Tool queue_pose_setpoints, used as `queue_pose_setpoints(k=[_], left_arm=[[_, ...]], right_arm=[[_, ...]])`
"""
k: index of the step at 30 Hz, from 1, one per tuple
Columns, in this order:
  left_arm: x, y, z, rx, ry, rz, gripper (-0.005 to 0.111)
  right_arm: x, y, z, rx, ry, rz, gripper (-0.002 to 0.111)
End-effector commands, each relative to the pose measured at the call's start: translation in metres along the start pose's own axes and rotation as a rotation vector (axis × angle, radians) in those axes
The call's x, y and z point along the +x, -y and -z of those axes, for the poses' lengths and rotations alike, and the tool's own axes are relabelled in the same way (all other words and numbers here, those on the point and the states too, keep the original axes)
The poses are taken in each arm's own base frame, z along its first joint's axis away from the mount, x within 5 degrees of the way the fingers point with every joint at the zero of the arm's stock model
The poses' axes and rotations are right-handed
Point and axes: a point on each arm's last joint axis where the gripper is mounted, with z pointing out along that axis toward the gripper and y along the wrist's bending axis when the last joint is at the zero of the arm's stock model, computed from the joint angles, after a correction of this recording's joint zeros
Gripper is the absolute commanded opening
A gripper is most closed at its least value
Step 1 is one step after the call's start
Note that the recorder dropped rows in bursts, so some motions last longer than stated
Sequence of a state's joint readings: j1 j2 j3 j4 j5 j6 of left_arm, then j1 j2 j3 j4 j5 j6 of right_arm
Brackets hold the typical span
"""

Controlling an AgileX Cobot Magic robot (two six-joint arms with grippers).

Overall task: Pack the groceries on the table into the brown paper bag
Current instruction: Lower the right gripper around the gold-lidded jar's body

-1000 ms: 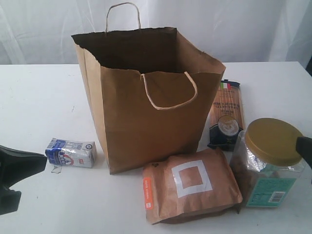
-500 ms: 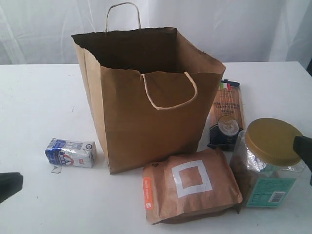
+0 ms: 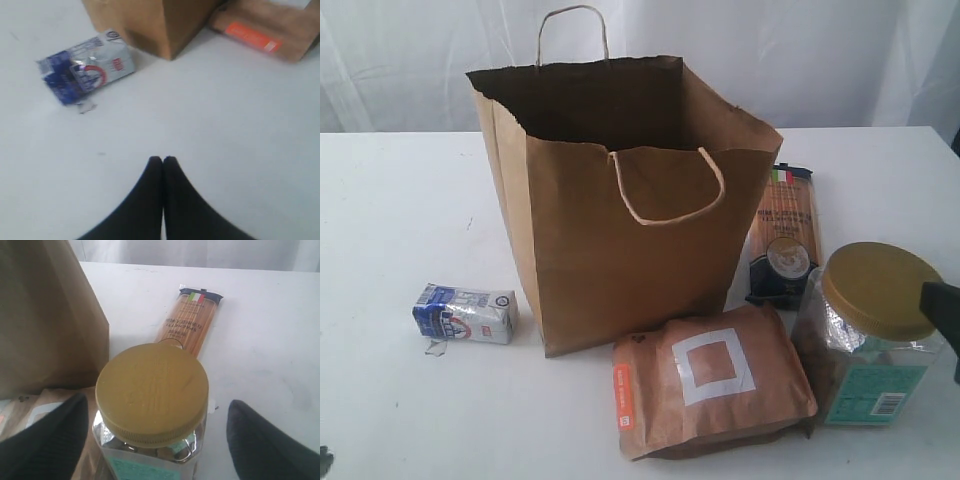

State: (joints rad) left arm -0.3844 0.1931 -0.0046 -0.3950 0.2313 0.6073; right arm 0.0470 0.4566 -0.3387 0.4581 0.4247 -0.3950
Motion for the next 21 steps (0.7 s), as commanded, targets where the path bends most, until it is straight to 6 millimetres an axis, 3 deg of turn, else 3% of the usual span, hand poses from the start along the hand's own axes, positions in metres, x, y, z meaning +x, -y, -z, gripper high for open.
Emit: queue_pose_setpoints(k=[1, 21], left_arm=[[0.0053, -0.0119, 0.0009, -0.129, -0.064, -0.315, 0.000], [0.0047, -0.0109, 0.0007, -0.119, -0.054, -0.282, 0.000]], right_arm=[[0.0031, -0.0011, -0.0007, -0.014, -0.029, -0.010, 0.072], [-0.0021, -0.0033, 0.0033, -0.028, -0.061, 0.049, 0.072]])
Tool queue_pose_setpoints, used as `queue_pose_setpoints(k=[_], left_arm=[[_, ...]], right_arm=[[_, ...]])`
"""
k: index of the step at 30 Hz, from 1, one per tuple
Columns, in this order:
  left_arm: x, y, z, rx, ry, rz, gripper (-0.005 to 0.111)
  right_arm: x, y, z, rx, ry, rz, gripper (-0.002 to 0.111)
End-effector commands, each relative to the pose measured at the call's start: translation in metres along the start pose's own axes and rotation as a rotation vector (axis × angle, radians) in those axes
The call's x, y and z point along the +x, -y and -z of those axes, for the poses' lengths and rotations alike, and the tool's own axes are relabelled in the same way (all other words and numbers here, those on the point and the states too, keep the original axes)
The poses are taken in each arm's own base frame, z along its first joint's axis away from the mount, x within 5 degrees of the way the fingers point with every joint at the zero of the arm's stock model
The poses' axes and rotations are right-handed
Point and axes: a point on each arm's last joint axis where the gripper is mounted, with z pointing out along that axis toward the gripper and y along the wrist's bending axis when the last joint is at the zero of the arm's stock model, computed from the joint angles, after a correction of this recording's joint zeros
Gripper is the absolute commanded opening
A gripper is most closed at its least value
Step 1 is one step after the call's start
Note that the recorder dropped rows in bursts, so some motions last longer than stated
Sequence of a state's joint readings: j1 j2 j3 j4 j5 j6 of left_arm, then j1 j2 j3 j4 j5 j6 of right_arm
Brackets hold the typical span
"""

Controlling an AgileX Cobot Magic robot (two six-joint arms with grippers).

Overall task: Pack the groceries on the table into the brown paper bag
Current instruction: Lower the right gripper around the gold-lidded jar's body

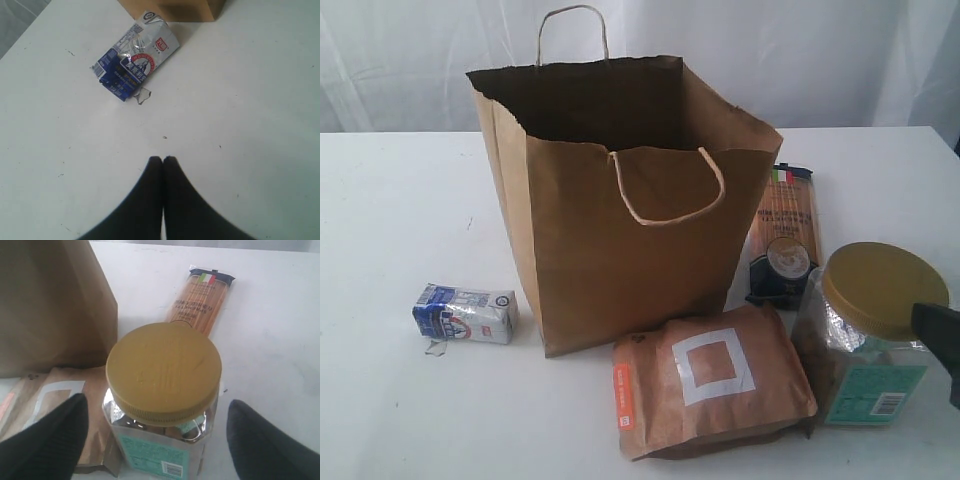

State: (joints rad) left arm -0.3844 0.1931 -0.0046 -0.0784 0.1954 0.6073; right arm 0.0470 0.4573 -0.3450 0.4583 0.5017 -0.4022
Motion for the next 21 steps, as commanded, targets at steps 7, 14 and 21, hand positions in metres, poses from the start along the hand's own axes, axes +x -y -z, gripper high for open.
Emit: queue_pose_setpoints(k=[7, 14, 21], left_arm=[[0.001, 0.000, 0.000, -0.004, 0.004, 0.010, 0.000], [0.001, 0.000, 0.000, -0.004, 0.004, 0.010, 0.000], [0.001, 0.000, 0.000, -0.004, 0.004, 0.010, 0.000]], right_arm=[[-0.028, 0.003, 0.010, 0.061, 0.043, 0.128, 0.072], [-0.052, 0.002, 0.005, 0.042, -0.012, 0.130, 0.072], [-0.073, 0.010, -0.004, 0.127, -0.187, 0.125, 0.073]])
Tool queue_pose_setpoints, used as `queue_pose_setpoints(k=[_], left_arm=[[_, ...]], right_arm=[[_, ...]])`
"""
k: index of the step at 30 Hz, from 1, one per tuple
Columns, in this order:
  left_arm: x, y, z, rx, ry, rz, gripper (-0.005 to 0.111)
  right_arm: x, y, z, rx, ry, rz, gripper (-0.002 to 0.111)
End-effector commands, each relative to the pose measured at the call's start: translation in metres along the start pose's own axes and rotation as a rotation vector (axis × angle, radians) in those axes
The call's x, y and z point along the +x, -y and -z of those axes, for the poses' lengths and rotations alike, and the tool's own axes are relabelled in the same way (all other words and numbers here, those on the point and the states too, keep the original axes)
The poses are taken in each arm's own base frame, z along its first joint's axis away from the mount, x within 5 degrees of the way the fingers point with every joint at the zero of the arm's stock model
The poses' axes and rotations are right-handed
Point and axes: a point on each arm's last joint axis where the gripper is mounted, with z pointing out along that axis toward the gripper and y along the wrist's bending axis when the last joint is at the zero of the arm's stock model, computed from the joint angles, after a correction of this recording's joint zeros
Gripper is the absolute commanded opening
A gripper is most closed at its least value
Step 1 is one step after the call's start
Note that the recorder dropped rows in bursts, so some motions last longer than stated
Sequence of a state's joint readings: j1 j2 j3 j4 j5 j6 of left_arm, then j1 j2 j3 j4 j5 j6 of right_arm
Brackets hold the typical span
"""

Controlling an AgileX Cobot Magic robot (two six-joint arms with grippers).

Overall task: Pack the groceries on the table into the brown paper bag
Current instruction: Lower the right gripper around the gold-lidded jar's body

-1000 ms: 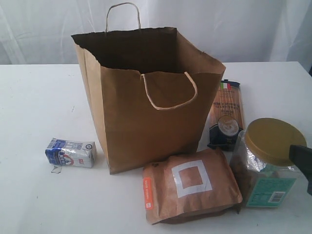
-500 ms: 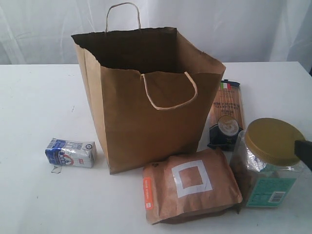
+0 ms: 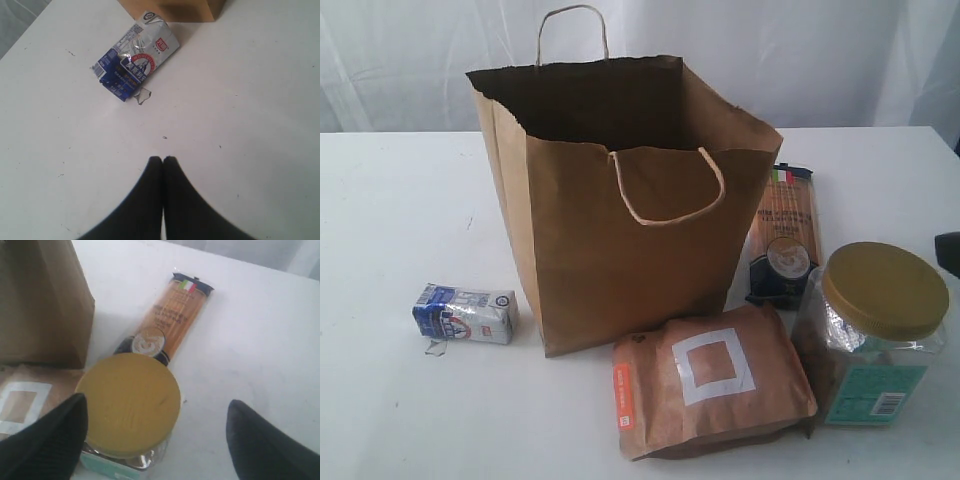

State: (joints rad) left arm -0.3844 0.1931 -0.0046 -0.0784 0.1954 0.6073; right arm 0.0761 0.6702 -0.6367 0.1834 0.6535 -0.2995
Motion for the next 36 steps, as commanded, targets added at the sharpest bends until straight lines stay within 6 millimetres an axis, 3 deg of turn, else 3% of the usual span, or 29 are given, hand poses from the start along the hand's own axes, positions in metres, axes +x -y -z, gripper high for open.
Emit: queue_pose_setpoints(k=[1, 9, 15, 28, 36], left_arm=[[0.001, 0.000, 0.000, -0.004, 0.004, 0.010, 0.000], [0.001, 0.001, 0.000, -0.003, 0.003, 0.010, 0.000], [0.001, 0.001, 0.000, -0.003, 0.003, 0.010, 0.000], [0.001, 0.001, 0.000, -0.003, 0.003, 0.010, 0.000], [0.001, 0.001, 0.000, -0.003, 0.003, 0.010, 0.000]], right_arm=[[-0.006, 0.005, -0.002, 0.048, -0.093, -0.058, 0.075], [0.006, -0.014, -0.003, -0.056, -0.210, -0.152, 0.079], [0.028, -0.021, -0.016, -0.084, -0.305, -0.133, 0.079], [0.055, -0.026, -0.038, -0.107, -0.301, -0.187, 0.090], [0.067, -0.032, -0.049, -0.134, -0.271, -0.188, 0.090]])
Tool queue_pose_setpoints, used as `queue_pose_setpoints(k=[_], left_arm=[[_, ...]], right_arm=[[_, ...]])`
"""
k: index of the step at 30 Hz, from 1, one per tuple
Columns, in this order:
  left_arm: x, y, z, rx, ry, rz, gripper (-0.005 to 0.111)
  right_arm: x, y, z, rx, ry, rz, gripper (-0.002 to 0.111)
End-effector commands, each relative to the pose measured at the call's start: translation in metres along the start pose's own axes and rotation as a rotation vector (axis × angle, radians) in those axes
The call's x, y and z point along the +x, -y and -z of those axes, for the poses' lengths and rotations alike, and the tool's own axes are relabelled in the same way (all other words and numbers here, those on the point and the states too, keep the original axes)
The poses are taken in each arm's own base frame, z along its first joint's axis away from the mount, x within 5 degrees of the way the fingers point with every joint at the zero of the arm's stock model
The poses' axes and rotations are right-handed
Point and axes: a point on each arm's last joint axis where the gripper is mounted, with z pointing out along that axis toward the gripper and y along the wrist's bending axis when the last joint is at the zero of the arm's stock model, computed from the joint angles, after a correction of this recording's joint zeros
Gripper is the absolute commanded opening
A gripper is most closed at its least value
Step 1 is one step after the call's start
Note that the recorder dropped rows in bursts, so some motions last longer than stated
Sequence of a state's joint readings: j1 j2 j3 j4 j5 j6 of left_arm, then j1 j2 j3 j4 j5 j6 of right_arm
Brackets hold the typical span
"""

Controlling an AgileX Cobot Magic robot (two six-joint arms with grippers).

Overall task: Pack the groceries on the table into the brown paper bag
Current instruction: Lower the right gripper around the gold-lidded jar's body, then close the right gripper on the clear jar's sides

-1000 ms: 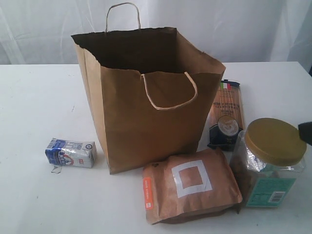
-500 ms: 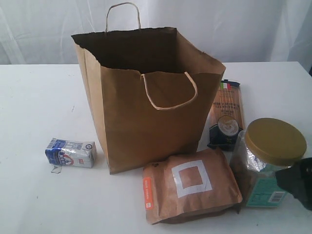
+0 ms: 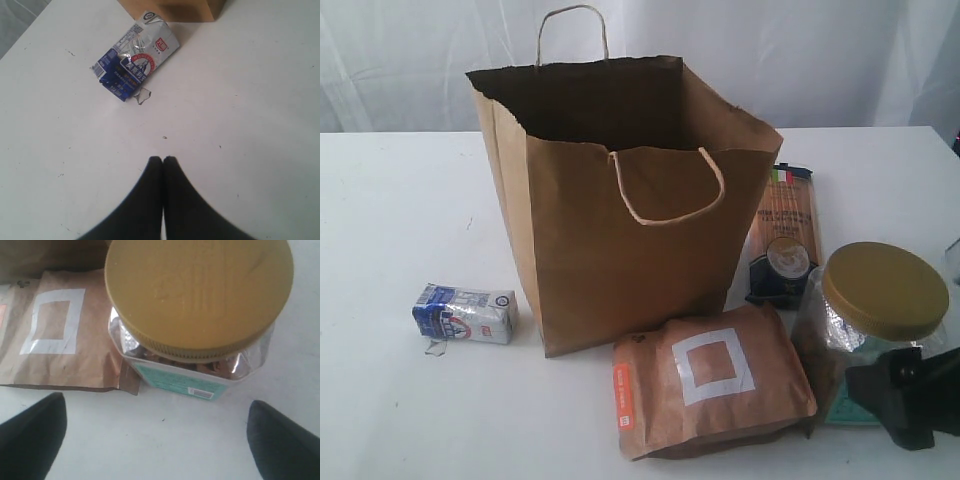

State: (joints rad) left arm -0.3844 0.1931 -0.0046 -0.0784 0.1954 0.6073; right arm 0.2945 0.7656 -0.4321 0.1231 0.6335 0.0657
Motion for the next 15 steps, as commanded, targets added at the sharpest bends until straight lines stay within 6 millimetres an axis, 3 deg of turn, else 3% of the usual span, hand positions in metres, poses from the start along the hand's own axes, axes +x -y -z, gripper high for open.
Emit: queue_pose_setpoints(k=[1, 15], left_arm=[[0.001, 0.001, 0.000, -0.003, 0.003, 0.010, 0.000], [0.001, 0.001, 0.000, -0.003, 0.003, 0.010, 0.000]], right_arm=[[0.006, -0.001, -0.009, -0.014, 0.032, 0.014, 0.090], [0.028, 0.005, -0.027, -0.009, 0.085, -0.009, 0.090]])
